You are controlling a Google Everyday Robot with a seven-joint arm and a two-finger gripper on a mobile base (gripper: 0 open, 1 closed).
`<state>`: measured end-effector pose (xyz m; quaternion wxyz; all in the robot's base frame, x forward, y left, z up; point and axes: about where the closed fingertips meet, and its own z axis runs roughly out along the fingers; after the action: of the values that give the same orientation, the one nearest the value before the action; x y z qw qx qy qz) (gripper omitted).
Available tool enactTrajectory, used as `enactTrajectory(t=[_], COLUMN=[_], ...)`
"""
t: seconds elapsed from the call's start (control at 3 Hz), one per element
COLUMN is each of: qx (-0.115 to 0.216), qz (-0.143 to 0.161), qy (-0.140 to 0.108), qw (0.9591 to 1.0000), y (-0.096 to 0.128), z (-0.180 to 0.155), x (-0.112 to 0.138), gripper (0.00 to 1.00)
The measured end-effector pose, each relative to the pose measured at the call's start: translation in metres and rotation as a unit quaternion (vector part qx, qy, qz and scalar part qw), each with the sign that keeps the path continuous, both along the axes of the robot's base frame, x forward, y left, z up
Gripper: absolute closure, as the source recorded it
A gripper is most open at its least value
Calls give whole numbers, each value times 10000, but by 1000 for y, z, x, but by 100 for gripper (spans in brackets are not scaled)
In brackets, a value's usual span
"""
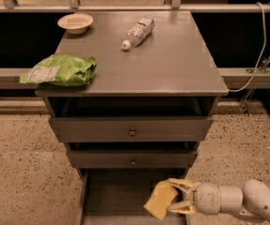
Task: Pick sponge from bottom drawer and place on counter
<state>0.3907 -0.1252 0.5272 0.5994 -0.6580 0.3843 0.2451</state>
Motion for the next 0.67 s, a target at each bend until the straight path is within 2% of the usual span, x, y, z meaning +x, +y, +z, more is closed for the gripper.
enactTrajectory(t=[0.33,0.67], qx=[-447,-669], qz=[-546,-1101], qy=[-560,-651], qw=[9959,9895], y=[6,-6], z=[85,175], x=[14,51], gripper=[100,100])
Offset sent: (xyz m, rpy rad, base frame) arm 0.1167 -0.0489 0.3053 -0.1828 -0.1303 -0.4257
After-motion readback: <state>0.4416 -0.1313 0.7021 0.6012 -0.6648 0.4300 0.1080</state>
